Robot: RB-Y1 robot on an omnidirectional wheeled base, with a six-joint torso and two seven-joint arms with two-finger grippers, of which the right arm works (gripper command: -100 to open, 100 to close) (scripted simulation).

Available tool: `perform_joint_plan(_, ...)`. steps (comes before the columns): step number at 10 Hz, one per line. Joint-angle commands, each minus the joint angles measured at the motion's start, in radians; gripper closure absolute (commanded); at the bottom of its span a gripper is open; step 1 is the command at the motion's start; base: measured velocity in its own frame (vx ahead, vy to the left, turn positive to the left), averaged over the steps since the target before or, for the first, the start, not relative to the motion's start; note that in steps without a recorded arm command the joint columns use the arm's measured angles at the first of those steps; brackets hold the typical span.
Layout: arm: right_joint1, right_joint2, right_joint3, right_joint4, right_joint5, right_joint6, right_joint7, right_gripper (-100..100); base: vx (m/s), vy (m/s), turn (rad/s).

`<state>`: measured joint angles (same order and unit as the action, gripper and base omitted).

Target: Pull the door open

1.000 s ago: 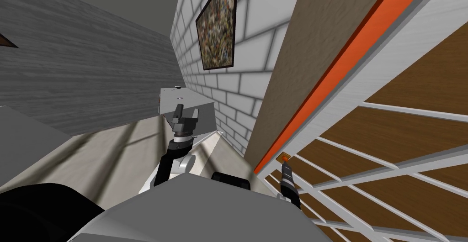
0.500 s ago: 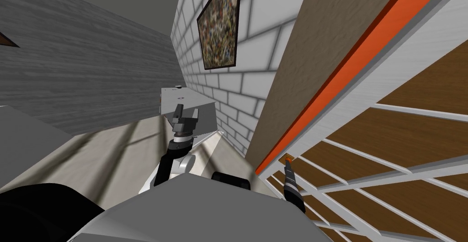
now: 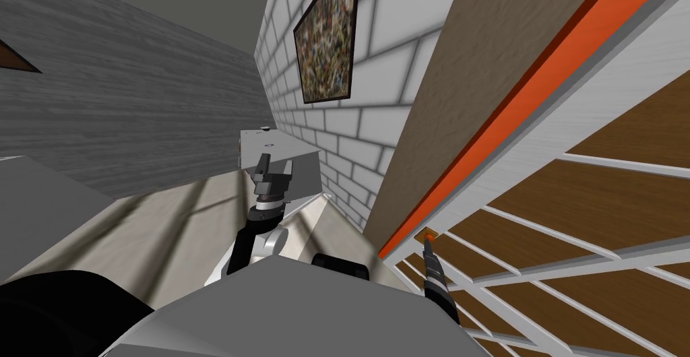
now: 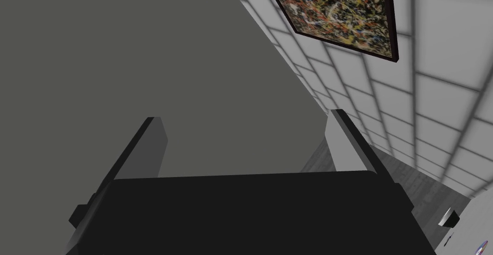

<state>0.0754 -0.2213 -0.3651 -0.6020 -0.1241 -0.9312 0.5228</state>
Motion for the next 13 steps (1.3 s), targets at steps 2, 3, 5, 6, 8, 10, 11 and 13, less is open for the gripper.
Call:
perform_joint_plan(2, 0.013, -0.008, -0.016, 0.003, 0.013, -0.01, 0.074, -100, -0.004, 0.042, 0.01)
perform_joint_plan(3, 0.013, -0.008, -0.016, 0.003, 0.013, -0.01, 0.08, -100, -0.001, 0.031, 0.006)
perform_joint_plan(5, 0.028, -0.02, -0.037, 0.014, 0.03, -0.026, 0.148, -100, 0.004, 0.044, 0.02)
perform_joint_plan(6, 0.028, -0.02, -0.037, 0.014, 0.03, -0.026, 0.163, -100, 0.004, 0.049, 0.005)
perform_joint_plan(8, 0.044, -0.032, -0.058, 0.026, 0.048, -0.043, 0.226, -100, 0.002, 0.056, 0.02)
perform_joint_plan(10, 0.052, -0.038, -0.068, 0.031, 0.056, -0.051, 0.28, -100, -0.003, 0.045, 0.012)
perform_joint_plan(11, 0.052, -0.038, -0.068, 0.031, 0.056, -0.051, 0.286, -100, -0.003, 0.036, 0.006)
perform_joint_plan(13, 0.067, -0.049, -0.089, 0.042, 0.073, -0.067, 0.354, -100, -0.003, 0.045, 0.018)
